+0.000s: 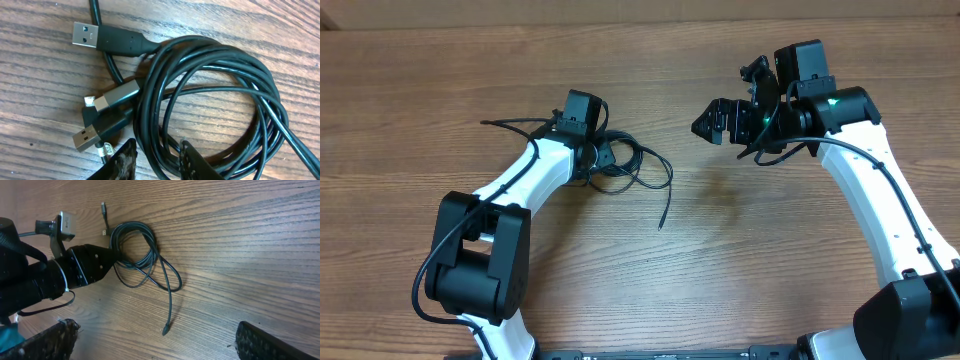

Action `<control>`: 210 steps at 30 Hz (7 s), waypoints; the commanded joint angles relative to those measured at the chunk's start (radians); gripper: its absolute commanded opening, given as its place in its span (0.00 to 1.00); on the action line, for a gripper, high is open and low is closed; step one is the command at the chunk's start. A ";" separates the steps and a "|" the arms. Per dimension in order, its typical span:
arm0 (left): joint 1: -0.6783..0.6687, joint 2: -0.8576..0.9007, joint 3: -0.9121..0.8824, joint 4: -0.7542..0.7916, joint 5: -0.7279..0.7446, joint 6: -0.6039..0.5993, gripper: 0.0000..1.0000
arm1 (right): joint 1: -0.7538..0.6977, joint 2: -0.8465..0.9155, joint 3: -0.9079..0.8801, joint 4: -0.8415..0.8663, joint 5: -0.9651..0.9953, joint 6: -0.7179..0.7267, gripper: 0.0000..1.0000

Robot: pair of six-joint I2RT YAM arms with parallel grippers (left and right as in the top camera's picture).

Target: Untangle cables

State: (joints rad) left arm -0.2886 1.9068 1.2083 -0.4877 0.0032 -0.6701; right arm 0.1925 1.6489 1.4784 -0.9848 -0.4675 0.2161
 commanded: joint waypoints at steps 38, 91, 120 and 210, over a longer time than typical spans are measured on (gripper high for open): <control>0.118 0.040 0.119 -0.054 0.873 0.852 0.08 | 0.005 0.001 -0.174 0.043 -0.009 0.135 0.40; -0.037 0.068 0.117 -0.089 0.300 0.647 0.64 | 0.259 0.003 -0.578 0.659 0.215 0.498 0.39; -0.039 0.090 0.045 0.068 0.229 0.602 0.41 | 0.397 0.006 -0.604 0.735 0.369 0.514 0.35; 0.093 -0.005 0.117 -0.021 1.026 0.916 0.06 | 0.318 0.104 -0.611 0.826 0.481 0.641 0.95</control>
State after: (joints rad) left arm -0.2382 1.9278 1.3205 -0.5018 0.8307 0.1780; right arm 0.5060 1.7439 0.8742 -0.1669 0.0071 0.8600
